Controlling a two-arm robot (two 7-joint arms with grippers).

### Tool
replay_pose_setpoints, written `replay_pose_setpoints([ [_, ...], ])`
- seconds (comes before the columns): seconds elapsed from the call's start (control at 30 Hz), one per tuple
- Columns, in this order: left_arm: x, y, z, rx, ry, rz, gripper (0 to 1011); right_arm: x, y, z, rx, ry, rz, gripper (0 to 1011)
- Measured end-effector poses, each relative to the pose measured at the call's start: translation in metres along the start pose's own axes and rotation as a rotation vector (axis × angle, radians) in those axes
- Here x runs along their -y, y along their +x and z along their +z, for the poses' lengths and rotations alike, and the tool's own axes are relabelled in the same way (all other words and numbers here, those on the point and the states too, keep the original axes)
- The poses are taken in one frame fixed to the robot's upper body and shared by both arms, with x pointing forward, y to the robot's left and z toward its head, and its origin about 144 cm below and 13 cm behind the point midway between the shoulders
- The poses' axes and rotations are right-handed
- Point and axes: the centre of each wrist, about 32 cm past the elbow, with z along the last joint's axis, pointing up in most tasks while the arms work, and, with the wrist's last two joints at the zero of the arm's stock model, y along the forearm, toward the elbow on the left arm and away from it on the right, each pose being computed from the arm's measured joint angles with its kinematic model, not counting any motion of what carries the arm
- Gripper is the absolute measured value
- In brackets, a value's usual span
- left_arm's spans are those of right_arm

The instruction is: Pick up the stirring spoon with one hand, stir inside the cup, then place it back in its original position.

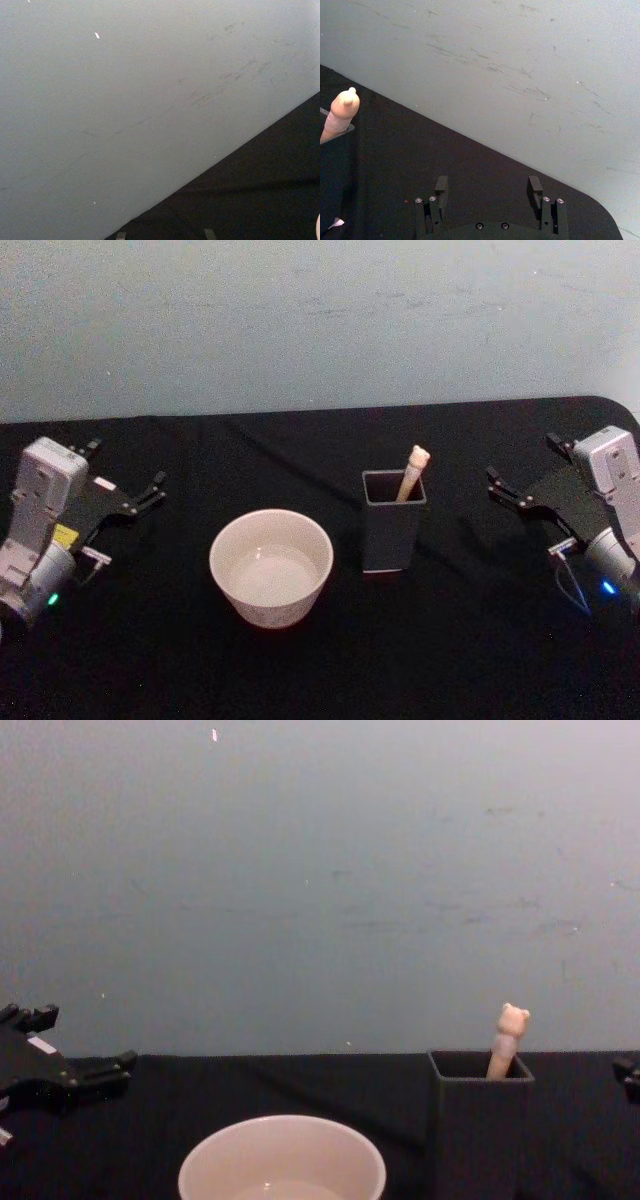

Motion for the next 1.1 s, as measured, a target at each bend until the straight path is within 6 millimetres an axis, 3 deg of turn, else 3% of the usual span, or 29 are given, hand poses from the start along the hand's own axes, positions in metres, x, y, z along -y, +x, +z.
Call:
replay_pose_setpoints([
  [1.1,0.0000,0.0000,0.0000,0.000,0.000,0.000,1001,0.0000,0.0000,0.0000,0.000,0.000,0.000,1002],
])
